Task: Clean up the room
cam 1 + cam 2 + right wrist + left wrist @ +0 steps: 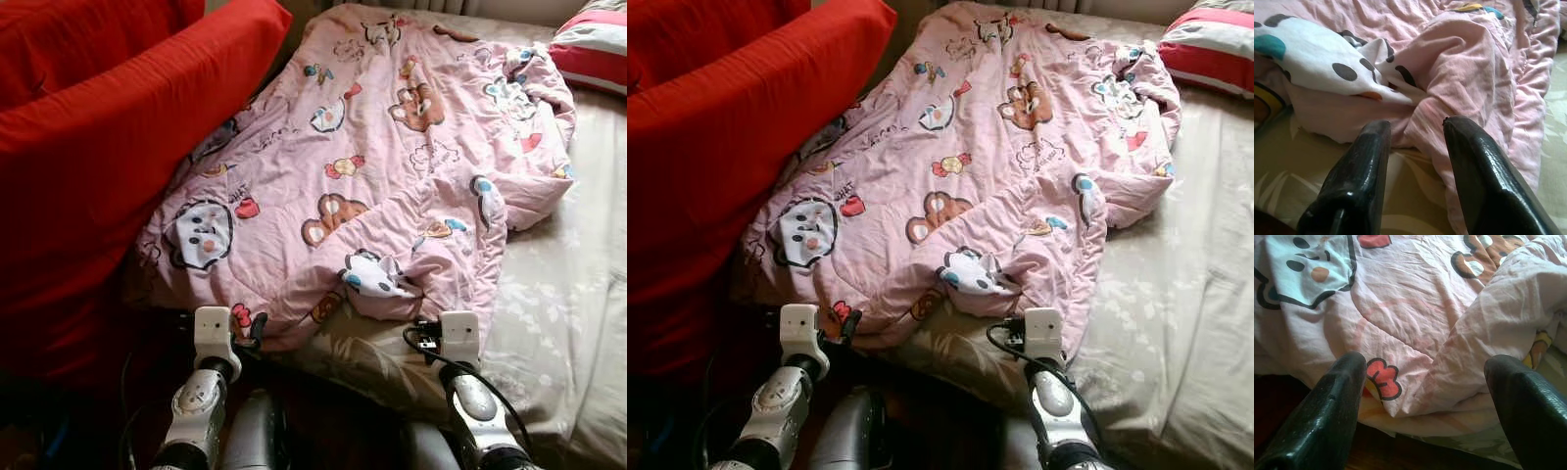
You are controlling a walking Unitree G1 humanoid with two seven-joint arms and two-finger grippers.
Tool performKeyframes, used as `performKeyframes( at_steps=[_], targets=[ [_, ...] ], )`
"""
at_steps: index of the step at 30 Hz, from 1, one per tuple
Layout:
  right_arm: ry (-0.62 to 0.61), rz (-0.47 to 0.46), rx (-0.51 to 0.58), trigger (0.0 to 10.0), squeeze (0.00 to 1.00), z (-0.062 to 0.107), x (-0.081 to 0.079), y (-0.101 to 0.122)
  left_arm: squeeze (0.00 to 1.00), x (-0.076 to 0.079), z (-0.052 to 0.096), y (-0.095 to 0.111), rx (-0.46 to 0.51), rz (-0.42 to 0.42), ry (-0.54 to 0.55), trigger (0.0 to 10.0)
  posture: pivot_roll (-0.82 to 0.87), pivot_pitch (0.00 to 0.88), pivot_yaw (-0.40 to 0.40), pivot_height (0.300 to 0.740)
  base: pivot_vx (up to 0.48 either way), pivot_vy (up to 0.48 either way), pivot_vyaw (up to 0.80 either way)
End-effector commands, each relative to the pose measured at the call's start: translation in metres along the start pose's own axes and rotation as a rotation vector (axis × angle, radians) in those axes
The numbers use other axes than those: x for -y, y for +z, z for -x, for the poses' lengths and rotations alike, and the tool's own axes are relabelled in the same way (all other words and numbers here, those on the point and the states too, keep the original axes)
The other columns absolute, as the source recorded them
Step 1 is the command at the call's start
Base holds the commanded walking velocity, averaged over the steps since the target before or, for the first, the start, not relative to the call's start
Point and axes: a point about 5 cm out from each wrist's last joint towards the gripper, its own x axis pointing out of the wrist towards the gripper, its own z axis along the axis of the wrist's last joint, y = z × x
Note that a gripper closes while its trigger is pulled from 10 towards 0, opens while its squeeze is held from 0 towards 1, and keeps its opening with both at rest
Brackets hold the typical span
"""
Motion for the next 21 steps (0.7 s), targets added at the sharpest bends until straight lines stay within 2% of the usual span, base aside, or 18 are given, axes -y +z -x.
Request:
performKeyframes(
  at_steps=[1, 5, 10, 11, 21],
  targets=[
    [-0.001, -0.008, -0.032, 10.0, 0.00, 0.0036, -0.0037, -0.0077, 0.00, -0.0041, 0.0048, -0.0077, -0.030, 0.019, 0.019, 10.0, -0.07, 0.212, 0.079, 0.612, 0.255, 0.000, 0.00],
    [-0.004, -0.014, -0.047, 10.0, 0.00, 0.0033, -0.0057, -0.0089, 0.00, -0.0044, 0.0050, -0.0081, -0.031, 0.018, 0.020, 10.0, -0.06, 0.211, 0.079, 0.612, 0.191, 0.000, 0.00],
    [0.000, -0.012, -0.036, 10.0, 0.00, 0.0018, -0.0068, -0.0061, 0.00, -0.0049, 0.0052, -0.0083, -0.032, 0.017, 0.021, 10.0, -0.07, 0.211, 0.079, 0.583, 0.156, 0.000, 0.00],
    [-0.008, -0.032, -0.016, 10.0, 0.00, 0.0017, -0.0053, -0.0040, 0.00, -0.0048, 0.0052, -0.0083, -0.032, 0.017, 0.020, 10.0, -0.06, 0.210, 0.079, 0.583, 0.000, 0.000, 0.00],
    [-0.022, -0.016, -0.001, 10.0, 0.00, 0.0007, -0.0061, -0.0012, 0.00, -0.0046, 0.0051, -0.0084, -0.032, 0.015, 0.018, 10.0, -0.06, 0.201, 0.082, 0.583, 0.000, 0.000, 0.00]
  ],
)
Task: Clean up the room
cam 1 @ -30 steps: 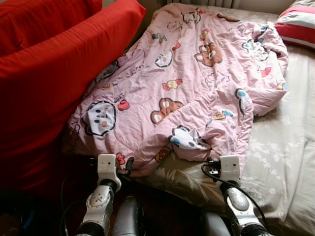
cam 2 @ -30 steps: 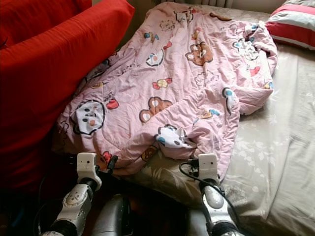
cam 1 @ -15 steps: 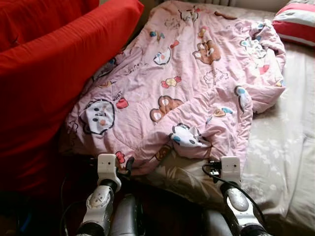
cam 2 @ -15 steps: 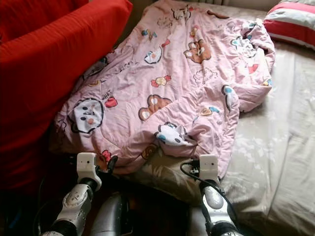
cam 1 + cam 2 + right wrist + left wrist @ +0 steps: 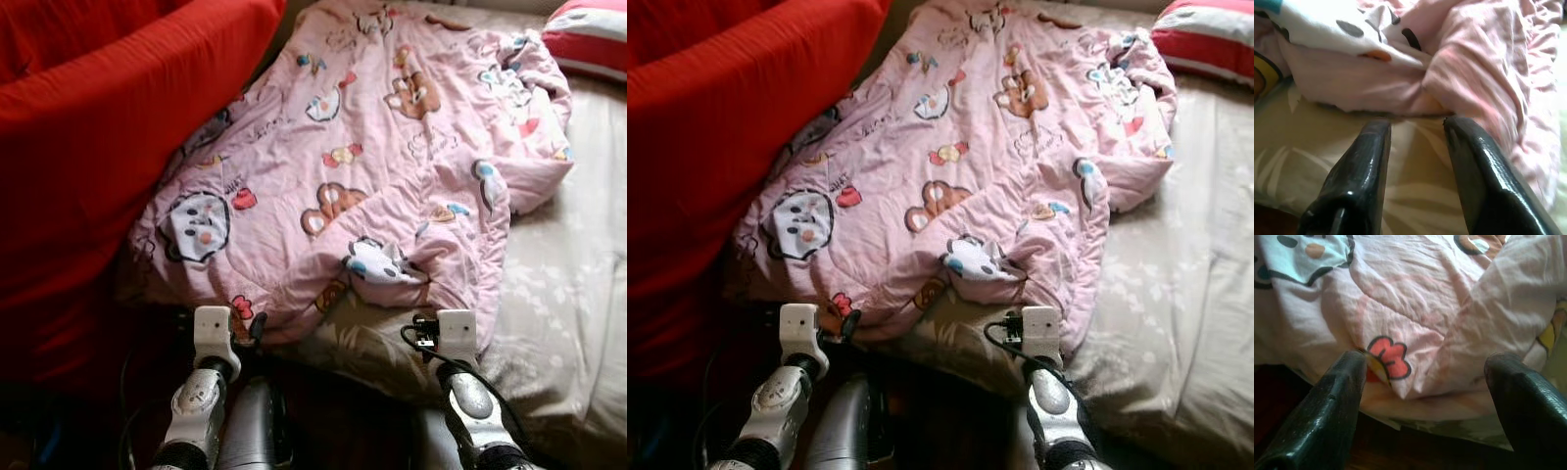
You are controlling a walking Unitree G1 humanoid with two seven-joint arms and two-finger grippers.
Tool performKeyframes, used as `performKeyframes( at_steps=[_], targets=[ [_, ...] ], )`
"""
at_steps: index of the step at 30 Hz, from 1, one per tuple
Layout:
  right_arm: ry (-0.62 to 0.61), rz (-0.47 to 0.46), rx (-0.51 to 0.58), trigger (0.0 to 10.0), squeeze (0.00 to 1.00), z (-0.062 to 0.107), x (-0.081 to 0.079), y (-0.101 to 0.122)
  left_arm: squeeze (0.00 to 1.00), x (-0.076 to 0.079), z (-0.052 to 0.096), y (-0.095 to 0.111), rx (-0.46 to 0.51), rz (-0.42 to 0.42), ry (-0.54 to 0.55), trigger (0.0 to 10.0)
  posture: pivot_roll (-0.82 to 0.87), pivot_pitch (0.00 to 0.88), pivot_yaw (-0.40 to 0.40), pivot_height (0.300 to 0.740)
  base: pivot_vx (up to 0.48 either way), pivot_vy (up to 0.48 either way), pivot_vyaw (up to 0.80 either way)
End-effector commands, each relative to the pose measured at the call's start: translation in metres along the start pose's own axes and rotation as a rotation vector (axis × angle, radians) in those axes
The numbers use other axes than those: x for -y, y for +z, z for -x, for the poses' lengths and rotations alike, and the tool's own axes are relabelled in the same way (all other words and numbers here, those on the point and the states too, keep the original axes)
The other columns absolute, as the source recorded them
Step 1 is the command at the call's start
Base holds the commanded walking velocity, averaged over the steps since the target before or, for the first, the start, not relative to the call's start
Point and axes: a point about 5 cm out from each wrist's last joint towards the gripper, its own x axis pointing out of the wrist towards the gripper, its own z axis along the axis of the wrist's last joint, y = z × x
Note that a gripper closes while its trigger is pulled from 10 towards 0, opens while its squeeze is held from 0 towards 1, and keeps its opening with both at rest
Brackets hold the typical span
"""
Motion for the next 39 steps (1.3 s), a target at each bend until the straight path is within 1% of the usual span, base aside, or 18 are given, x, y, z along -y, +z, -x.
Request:
performKeyframes(
  at_steps=[1, 6, 11, 13, 20, 29, 39],
  targets=[
    [-0.004, -0.009, 0.004, 10.0, 0.00, 0.0020, -0.0023, -0.0021, 0.00, -0.0043, 0.0052, -0.0082, -0.030, 0.016, 0.017, 10.0, -0.06, 0.201, 0.082, 0.583, 0.000, 0.000, 0.00],
    [-0.016, -0.028, 0.002, 10.0, 0.00, 0.0009, -0.0008, -0.0009, 0.00, -0.0041, 0.0051, -0.0081, -0.029, 0.015, 0.017, 10.0, -0.06, 0.196, 0.083, 0.583, 0.000, 0.000, 0.00],
    [-0.028, -0.032, 0.014, 10.0, 0.00, 0.0002, 0.0012, 0.0013, 0.00, -0.0042, 0.0048, -0.0076, -0.027, 0.014, 0.018, 10.0, -0.06, 0.198, 0.083, 0.583, 0.145, 0.000, -0.62],
    [-0.031, -0.031, 0.023, 10.0, 0.00, 0.0000, 0.0020, 0.0025, 0.00, -0.0044, 0.0047, -0.0075, -0.028, 0.013, 0.019, 10.0, -0.06, 0.199, 0.083, 0.583, 0.251, 0.000, 0.00],
    [-0.034, -0.024, 0.024, 10.0, 0.00, -0.0003, 0.0028, 0.0030, 0.00, -0.0043, 0.0043, -0.0075, -0.032, 0.014, 0.016, 10.0, -0.06, 0.202, 0.083, 0.583, 0.000, 0.000, 0.00],
    [-0.042, -0.021, 0.026, 10.0, 0.00, -0.0005, 0.0042, 0.0035, 0.00, -0.0043, 0.0045, -0.0072, -0.026, 0.016, 0.018, 10.0, -0.06, 0.207, 0.082, 0.583, 0.328, 0.000, 0.00],
    [0.017, -0.008, 0.031, 10.0, 0.00, -0.0013, -0.0026, 0.0050, 0.00, -0.0047, 0.0041, -0.0068, -0.027, 0.011, 0.022, 10.0, -0.06, 0.211, 0.083, 0.583, 0.298, 0.000, 0.00]
  ],
)
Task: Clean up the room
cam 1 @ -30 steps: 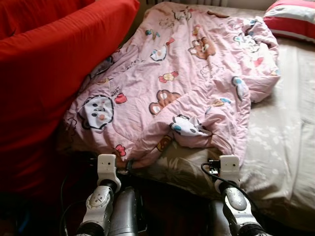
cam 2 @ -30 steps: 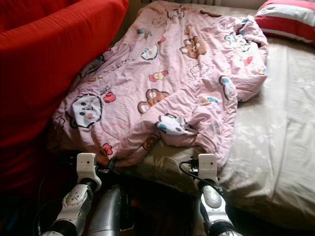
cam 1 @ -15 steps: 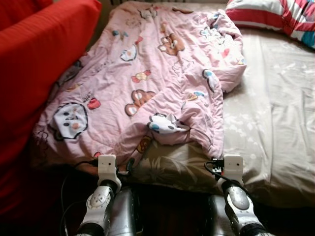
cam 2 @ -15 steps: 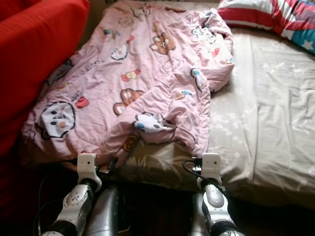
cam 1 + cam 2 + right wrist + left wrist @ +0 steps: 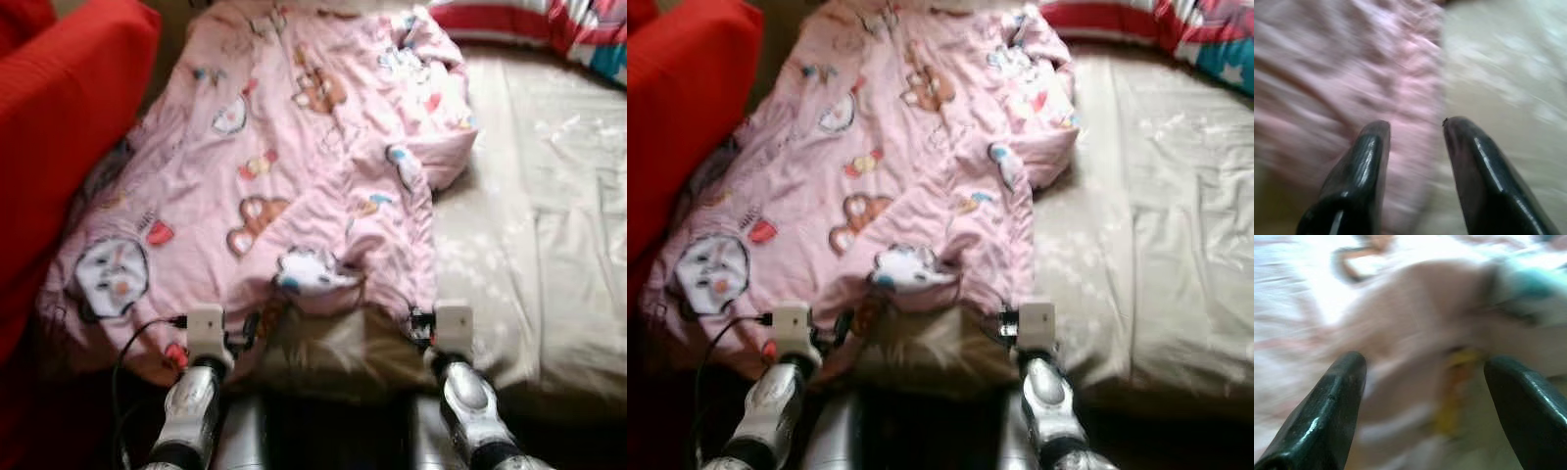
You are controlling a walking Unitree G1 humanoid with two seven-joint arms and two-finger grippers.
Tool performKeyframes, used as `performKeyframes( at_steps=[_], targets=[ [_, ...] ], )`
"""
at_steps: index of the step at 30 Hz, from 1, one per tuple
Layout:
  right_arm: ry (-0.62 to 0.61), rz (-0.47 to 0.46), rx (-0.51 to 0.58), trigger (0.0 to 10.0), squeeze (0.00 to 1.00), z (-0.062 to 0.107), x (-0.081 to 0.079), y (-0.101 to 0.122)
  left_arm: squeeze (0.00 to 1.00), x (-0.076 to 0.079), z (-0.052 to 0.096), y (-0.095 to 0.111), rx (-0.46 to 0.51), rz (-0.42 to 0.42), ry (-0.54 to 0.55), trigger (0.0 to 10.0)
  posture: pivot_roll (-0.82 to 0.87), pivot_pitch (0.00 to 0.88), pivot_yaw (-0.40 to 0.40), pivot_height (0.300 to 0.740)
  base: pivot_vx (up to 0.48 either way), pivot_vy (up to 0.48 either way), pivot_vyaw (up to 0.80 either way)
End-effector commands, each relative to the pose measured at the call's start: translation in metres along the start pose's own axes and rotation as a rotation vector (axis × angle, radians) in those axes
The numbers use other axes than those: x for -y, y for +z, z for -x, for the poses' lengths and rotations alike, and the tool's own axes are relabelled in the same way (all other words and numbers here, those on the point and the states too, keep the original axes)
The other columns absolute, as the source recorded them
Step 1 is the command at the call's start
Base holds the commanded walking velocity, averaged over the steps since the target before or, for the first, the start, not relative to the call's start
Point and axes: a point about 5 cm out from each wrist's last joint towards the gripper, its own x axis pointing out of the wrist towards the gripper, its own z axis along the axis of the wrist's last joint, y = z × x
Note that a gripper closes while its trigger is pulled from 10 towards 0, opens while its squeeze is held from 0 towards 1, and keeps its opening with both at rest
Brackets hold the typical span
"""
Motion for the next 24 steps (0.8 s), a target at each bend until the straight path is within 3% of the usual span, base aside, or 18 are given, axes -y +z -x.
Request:
performKeyframes(
  at_steps=[1, 7, 9, 10, 11, 12, 13, 16, 17, 24],
  targets=[
    [0.024, -0.010, -0.019, 10.0, 0.00, 0.0025, -0.0085, -0.0050, 0.00, -0.0133, 0.0078, -0.0098, -0.042, -0.005, 0.045, 10.0, -0.06, 0.211, 0.083, 0.583, 0.000, 0.000, 0.00],
    [0.044, -0.024, -0.009, 10.0, 0.00, 0.0027, -0.0087, -0.0043, 0.00, -0.0140, 0.0084, -0.0106, -0.045, -0.005, 0.045, 10.0, -0.06, 0.213, 0.084, 0.583, 0.000, 0.000, 0.00],
    [0.054, -0.024, -0.001, 10.0, 0.06, 0.0030, -0.0091, -0.0038, 0.00, -0.0141, 0.0085, -0.0108, -0.046, -0.005, 0.045, 10.0, -0.06, 0.213, 0.083, 0.583, 0.000, 0.000, 0.00],
    [0.066, -0.019, 0.008, 10.0, 0.58, 0.0037, -0.0094, -0.0035, 0.00, -0.0141, 0.0085, -0.0109, -0.047, -0.005, 0.044, 10.0, -0.06, 0.214, 0.083, 0.583, 0.000, 0.000, 0.00],
    [0.072, -0.014, 0.012, 10.0, 0.60, 0.0043, -0.0093, -0.0035, 0.00, -0.0140, 0.0085, -0.0110, -0.048, -0.006, 0.044, 10.0, -0.06, 0.214, 0.083, 0.583, 0.000, 0.000, 0.00],
    [0.081, -0.003, 0.021, 10.0, 0.84, 0.0051, -0.0092, -0.0034, 0.00, -0.0137, 0.0088, -0.0116, -0.051, -0.007, 0.043, 10.0, -0.06, 0.214, 0.083, 0.583, 0.000, 0.000, 0.00],
    [0.083, 0.003, 0.023, 10.0, 0.91, 0.0053, -0.0090, -0.0034, 0.00, -0.0136, 0.0089, -0.0119, -0.052, -0.007, 0.043, 10.0, -0.06, 0.214, 0.083, 0.583, 0.000, 0.000, 0.00],
    [0.074, -0.001, 0.025, 10.0, 0.94, 0.0058, -0.0072, -0.0037, 0.00, -0.0137, 0.0094, -0.0130, -0.058, -0.007, 0.042, 10.0, -0.07, 0.216, 0.084, 0.583, 0.000, 0.000, 0.00],
    [0.073, -0.011, 0.028, 10.0, 1.00, 0.0061, -0.0064, -0.0036, 0.00, -0.0137, 0.0097, -0.0135, -0.060, -0.008, 0.041, 10.0, -0.07, 0.218, 0.085, 0.583, 0.000, 0.000, 0.00],
    [0.107, -0.001, 0.007, 10.0, 1.00, 0.0040, -0.0105, -0.0035, 0.00, -0.0137, 0.0096, -0.0135, -0.062, -0.012, 0.038, 10.0, -0.06, 0.220, 0.090, 0.583, 0.000, 0.000, 0.00]
  ],
)
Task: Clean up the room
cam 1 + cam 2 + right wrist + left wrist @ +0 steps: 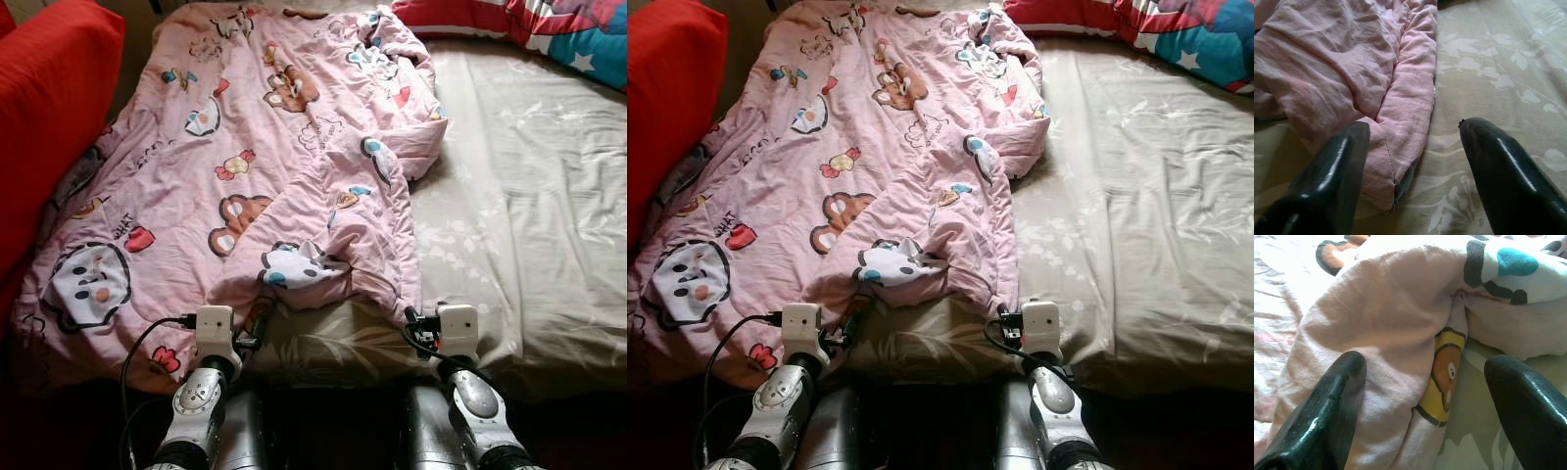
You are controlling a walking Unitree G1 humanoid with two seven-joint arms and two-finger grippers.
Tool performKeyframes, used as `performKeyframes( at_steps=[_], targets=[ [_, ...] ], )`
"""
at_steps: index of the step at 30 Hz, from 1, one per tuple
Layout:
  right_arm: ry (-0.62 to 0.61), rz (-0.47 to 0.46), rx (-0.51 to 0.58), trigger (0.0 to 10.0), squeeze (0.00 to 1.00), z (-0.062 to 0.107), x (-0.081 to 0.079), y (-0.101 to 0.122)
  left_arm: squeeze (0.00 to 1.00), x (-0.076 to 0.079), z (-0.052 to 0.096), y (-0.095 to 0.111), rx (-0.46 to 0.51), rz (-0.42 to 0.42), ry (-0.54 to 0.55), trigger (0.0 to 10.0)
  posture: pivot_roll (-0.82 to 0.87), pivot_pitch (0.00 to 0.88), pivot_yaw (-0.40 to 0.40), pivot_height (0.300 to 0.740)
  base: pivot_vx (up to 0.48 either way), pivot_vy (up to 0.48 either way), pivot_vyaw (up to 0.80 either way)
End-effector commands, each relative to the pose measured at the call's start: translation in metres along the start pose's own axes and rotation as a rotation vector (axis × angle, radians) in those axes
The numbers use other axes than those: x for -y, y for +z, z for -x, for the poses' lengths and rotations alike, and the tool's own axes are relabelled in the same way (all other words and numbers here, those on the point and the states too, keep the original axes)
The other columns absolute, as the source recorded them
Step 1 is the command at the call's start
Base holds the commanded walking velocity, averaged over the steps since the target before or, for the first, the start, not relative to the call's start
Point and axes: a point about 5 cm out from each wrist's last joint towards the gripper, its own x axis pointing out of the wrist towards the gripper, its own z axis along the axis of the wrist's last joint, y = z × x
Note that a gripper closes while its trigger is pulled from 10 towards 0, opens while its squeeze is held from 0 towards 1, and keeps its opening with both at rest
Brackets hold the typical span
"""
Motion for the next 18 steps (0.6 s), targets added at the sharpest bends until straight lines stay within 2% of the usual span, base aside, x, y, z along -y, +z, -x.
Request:
performKeyframes(
  at_steps=[1, 6, 7, 8, 18],
  targets=[
    [0.022, 0.001, -0.026, 10.0, 1.00, 0.000, -0.006, -0.003, 0.00, -0.007, 0.007, -0.011, -0.049, 0.009, 0.025, 10.0, -0.06, 0.220, 0.091, 0.583, 0.000, 0.000, 0.00],
    [0.090, 0.020, -0.045, 10.0, 1.00, -0.005, -0.014, 0.000, 0.00, -0.007, 0.007, -0.011, -0.047, 0.005, 0.020, 10.0, -0.06, 0.222, 0.092, 0.583, 0.000, 0.000, 0.00],
    [0.101, 0.025, -0.054, 10.0, 0.65, -0.006, -0.015, 0.001, 0.00, -0.007, 0.007, -0.011, -0.046, 0.004, 0.019, 10.0, -0.05, 0.224, 0.094, 0.583, 0.000, 0.000, 0.00],
    [0.121, 0.040, -0.067, 10.0, 0.00, -0.008, -0.017, 0.001, 0.00, -0.007, 0.007, -0.011, -0.045, 0.003, 0.018, 10.0, -0.05, 0.225, 0.095, 0.583, 0.000, 0.000, 0.00],
    [0.184, 0.103, -0.105, 10.0, 0.00, -0.012, -0.018, 0.004, 0.00, -0.010, 0.008, -0.011, -0.045, -0.005, 0.014, 10.0, -0.04, 0.228, 0.103, 0.583, 0.000, 0.000, 0.00]
  ],
)
